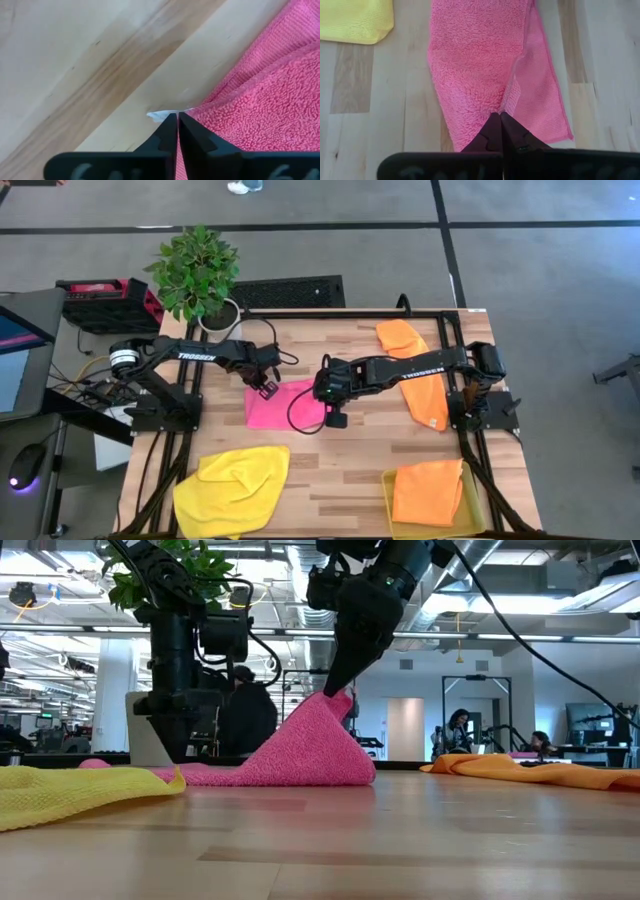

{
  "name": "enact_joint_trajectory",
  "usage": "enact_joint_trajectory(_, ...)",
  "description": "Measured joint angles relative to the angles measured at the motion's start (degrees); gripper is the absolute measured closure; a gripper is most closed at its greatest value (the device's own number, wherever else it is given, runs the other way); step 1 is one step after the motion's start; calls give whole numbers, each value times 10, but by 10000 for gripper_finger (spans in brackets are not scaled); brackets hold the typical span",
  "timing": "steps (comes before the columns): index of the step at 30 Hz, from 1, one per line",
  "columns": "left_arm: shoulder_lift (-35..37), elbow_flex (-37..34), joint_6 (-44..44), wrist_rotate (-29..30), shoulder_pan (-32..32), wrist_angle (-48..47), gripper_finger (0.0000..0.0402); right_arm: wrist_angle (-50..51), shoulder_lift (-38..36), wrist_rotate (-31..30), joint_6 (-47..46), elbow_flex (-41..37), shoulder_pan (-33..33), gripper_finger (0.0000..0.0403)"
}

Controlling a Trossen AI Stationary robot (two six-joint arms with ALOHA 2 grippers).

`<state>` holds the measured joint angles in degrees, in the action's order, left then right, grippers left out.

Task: Fold microfiber towels
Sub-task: Fold the pink microfiber cloth

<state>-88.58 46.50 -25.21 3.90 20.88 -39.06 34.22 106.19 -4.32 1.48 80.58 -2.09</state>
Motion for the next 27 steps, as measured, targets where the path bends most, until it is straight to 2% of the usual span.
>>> enact_joint_trajectory(6,0,0,-9,-17,0,1,359,-1,0,0,0,0,0,400)
enact_joint_trajectory(13,0,0,-11,8,0,1,297,-4,0,0,0,0,0,400)
enact_joint_trajectory(17,0,0,14,-8,0,0,269,-4,0,0,0,0,0,400)
enact_joint_trajectory(21,-7,0,29,-11,0,-4,264,-4,0,0,0,0,1,400)
enact_joint_trajectory(27,-34,2,30,-11,0,0,281,-4,0,0,-10,0,1,400)
